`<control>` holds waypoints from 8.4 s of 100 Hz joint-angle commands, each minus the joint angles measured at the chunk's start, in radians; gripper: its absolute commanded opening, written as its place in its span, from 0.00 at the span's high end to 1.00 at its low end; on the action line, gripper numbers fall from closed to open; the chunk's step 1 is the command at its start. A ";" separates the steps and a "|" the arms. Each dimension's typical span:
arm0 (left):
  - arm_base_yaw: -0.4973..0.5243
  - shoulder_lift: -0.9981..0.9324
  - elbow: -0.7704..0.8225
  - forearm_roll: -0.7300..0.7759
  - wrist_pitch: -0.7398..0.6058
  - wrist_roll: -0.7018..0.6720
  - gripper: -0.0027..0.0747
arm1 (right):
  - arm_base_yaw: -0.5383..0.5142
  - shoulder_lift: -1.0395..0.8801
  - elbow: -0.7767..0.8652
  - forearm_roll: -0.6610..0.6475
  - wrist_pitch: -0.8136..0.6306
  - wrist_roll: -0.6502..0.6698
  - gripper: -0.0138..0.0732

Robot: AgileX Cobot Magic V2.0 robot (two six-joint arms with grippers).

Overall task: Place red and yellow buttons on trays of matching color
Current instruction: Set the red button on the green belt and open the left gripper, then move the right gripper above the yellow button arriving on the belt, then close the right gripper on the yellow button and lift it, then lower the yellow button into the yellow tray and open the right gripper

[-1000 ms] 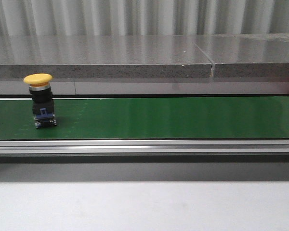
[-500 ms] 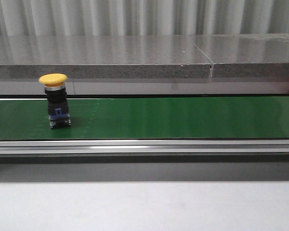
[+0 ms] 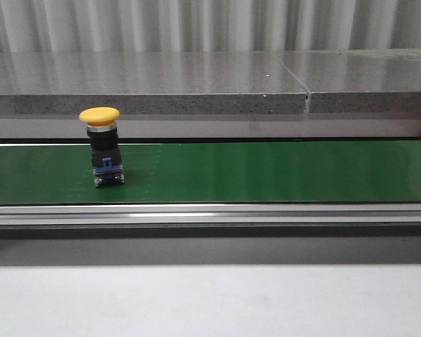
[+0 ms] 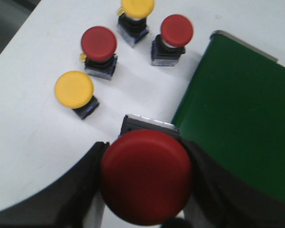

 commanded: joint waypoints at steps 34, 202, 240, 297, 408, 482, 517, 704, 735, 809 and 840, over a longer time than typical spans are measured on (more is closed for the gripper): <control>-0.231 0.219 -0.232 0.036 0.046 -0.002 0.74 | -0.002 0.000 -0.023 -0.002 -0.060 -0.006 0.98; -0.520 -0.009 -0.229 -0.044 -0.031 0.135 0.99 | -0.003 0.000 -0.023 -0.002 -0.060 -0.006 0.98; -0.623 -0.132 -0.081 -0.039 -0.142 0.115 0.99 | -0.003 0.000 -0.023 -0.002 -0.060 -0.006 0.98; -0.676 -0.461 0.199 0.112 -0.232 -0.065 0.99 | -0.003 0.000 -0.023 -0.002 -0.060 -0.006 0.98; -0.676 -0.852 0.373 0.114 -0.144 -0.065 0.99 | -0.003 0.000 -0.023 -0.002 -0.076 -0.006 0.98; -0.676 -0.852 0.373 0.114 -0.144 -0.065 0.99 | 0.094 0.232 -0.242 0.023 -0.003 -0.006 0.98; -0.676 -0.852 0.373 0.114 -0.144 -0.065 0.99 | 0.094 0.524 -0.442 0.054 0.119 -0.007 0.34; -0.676 -0.852 0.373 0.114 -0.144 -0.065 0.99 | 0.180 0.993 -0.734 -0.040 0.169 0.101 0.74; -0.676 -0.852 0.373 0.114 -0.144 -0.065 0.99 | 0.120 0.868 -0.719 -0.061 0.236 0.196 0.74; -0.676 -0.852 0.373 0.114 -0.144 -0.065 0.99 | -0.269 0.655 -0.365 -0.189 0.242 0.370 0.74; -0.676 -0.852 0.373 0.114 -0.144 -0.065 0.99 | -0.449 0.655 -0.246 -0.192 0.056 0.406 0.74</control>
